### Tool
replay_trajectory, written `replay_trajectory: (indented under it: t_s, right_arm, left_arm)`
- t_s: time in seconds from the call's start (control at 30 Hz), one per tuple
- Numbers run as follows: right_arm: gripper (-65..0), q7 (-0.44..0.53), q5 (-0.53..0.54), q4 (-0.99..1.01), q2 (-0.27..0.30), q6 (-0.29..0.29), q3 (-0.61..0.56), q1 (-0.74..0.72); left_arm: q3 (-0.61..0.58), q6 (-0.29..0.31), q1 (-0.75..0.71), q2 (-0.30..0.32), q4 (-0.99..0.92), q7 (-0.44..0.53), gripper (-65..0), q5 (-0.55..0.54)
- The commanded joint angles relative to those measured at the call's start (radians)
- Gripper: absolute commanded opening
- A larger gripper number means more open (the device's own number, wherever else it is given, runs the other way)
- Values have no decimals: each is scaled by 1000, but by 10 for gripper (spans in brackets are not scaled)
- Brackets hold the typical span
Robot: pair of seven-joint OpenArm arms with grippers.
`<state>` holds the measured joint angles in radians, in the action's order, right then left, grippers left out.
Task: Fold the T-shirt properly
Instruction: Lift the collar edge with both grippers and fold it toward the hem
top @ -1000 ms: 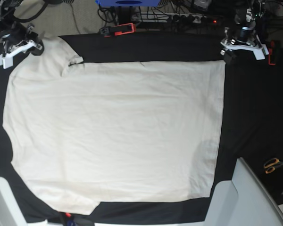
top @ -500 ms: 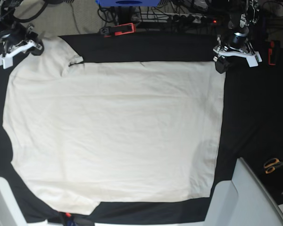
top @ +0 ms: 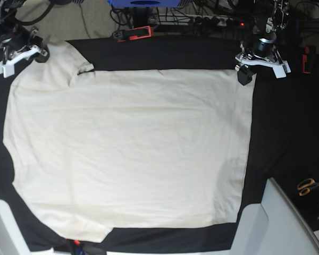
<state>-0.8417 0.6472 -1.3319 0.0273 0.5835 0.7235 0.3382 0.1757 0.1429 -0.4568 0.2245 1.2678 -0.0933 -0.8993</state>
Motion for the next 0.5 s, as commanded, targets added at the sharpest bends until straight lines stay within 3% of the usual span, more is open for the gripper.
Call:
replay_trajectory:
  t_s: [0.0,0.13,0.3,0.47]
  right_arm:
    - [-645,8,13,-10,10,3,3,-1]
    - [-645,8,13,-10,10,3,3,-1]
    - [-645,8,13,-10,10,3,3,-1]
    - [-645,8,13,-10,10,3,3,0]
  left_arm:
    - [-9,-18,-12,0,-4,-73,-393,-1]
    - [-9,-18,-12,2,-4,-73,-421,-1]
    - [-9,-18,-12,3,-4,-73,-637,-1]
    - [-9,-18,-12,3,-4,-73,-650,2]
